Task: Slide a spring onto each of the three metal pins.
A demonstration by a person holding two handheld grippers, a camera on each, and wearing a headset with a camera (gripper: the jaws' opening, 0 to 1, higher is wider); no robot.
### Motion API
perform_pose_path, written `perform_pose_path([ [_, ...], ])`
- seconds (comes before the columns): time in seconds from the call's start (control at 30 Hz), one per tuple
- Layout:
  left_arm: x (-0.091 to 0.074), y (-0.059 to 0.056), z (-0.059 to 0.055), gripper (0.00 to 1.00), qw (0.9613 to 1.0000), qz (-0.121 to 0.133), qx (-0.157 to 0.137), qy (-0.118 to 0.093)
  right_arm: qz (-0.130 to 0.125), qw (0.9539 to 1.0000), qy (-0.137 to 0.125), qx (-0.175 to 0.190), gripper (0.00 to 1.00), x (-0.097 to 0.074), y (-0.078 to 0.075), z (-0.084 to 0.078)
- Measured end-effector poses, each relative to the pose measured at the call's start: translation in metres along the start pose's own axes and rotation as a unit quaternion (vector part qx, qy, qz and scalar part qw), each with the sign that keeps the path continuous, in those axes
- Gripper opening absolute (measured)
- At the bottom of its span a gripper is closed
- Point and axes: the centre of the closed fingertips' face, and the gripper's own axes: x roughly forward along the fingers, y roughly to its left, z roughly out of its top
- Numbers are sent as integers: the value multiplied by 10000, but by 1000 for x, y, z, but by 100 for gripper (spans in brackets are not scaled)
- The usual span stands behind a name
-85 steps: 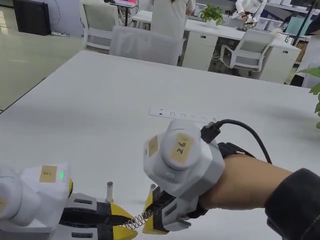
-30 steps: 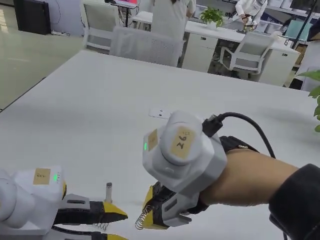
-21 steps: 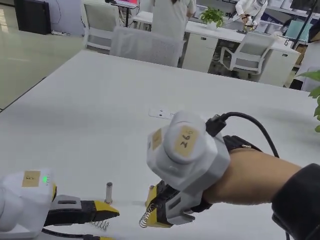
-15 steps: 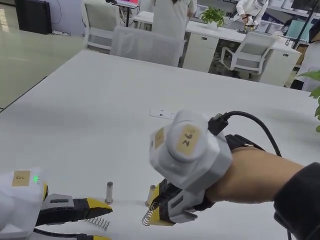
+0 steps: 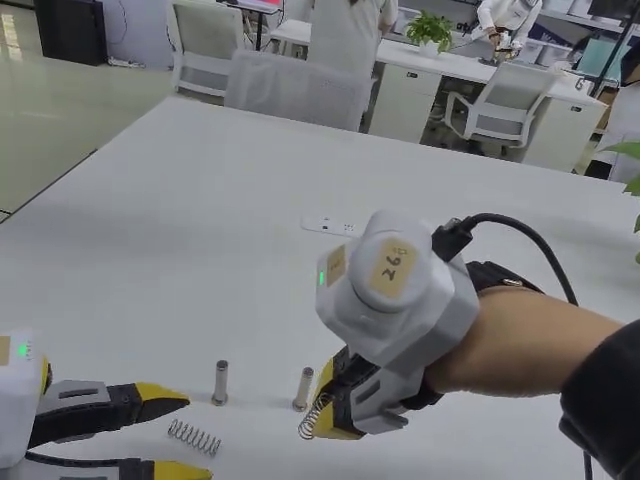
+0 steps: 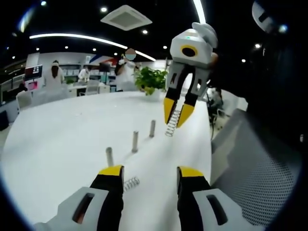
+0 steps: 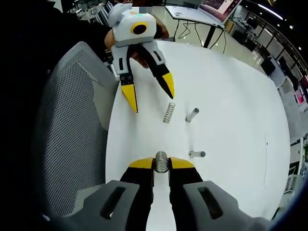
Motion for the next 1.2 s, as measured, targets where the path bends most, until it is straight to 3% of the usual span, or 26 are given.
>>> perform_pose_path([
  [0.67, -11, 10, -6, 42, 9996, 217, -146, -42, -275, 9994, 156, 104, 8, -17, -30, -11],
  [1.2, -12, 11, -8, 43, 9995, 242, -180, -29, -403, 9981, 473, -43, 8, -8, -57, -15],
])
